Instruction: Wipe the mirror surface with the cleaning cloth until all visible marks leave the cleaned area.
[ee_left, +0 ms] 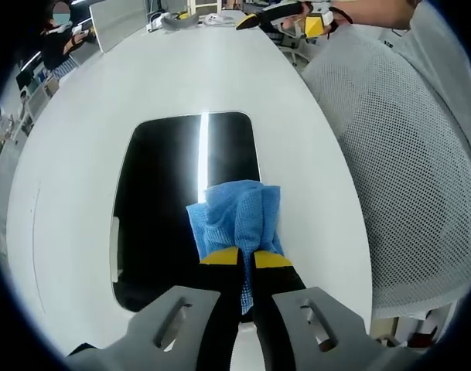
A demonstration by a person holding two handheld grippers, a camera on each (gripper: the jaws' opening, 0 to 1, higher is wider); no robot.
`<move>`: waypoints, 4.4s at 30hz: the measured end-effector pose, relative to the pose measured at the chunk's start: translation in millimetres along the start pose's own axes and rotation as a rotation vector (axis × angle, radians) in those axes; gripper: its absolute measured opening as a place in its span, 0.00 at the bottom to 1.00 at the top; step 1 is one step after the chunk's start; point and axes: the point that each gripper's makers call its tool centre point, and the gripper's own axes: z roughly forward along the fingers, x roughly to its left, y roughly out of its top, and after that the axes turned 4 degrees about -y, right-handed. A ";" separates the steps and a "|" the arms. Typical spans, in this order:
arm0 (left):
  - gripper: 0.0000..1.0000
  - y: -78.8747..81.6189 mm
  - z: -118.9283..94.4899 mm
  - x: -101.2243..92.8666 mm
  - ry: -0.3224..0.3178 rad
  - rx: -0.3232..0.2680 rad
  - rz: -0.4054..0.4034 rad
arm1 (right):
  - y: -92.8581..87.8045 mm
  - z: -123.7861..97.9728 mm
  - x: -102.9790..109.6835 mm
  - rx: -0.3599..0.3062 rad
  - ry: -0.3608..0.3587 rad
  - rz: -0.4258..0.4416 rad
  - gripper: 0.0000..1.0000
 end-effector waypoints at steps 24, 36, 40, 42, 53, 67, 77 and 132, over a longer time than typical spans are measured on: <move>0.01 49.5 25.2 6.6 -0.002 -0.028 0.025 | 2.4 8.5 -1.2 -0.007 0.011 0.009 0.95; 0.01 67.5 34.3 8.0 0.027 -0.030 0.032 | 5.6 2.2 -1.7 -0.018 -0.004 0.006 0.95; 0.01 70.6 35.9 8.0 0.028 -0.030 0.039 | 6.2 -1.7 -1.0 -0.022 -0.010 0.006 0.95; 0.01 73.5 37.3 8.3 0.026 -0.036 0.040 | 4.9 -2.9 -3.1 -0.020 -0.019 0.009 0.95; 0.01 91.8 46.5 9.9 0.004 -0.043 0.073 | 1.3 -6.3 -2.2 -0.024 -0.045 0.034 0.95; 0.02 110.4 56.1 11.6 -0.018 -0.037 0.107 | -4.7 -13.3 -1.3 -0.010 -0.064 0.026 0.95; 0.02 123.6 63.0 10.8 -0.018 -0.037 0.108 | -12.0 -16.6 4.3 0.018 -0.054 -0.012 0.98; 0.03 120.6 55.0 72.9 -0.120 -0.023 0.143 | -25.8 -13.2 0.2 0.054 -0.014 0.030 0.98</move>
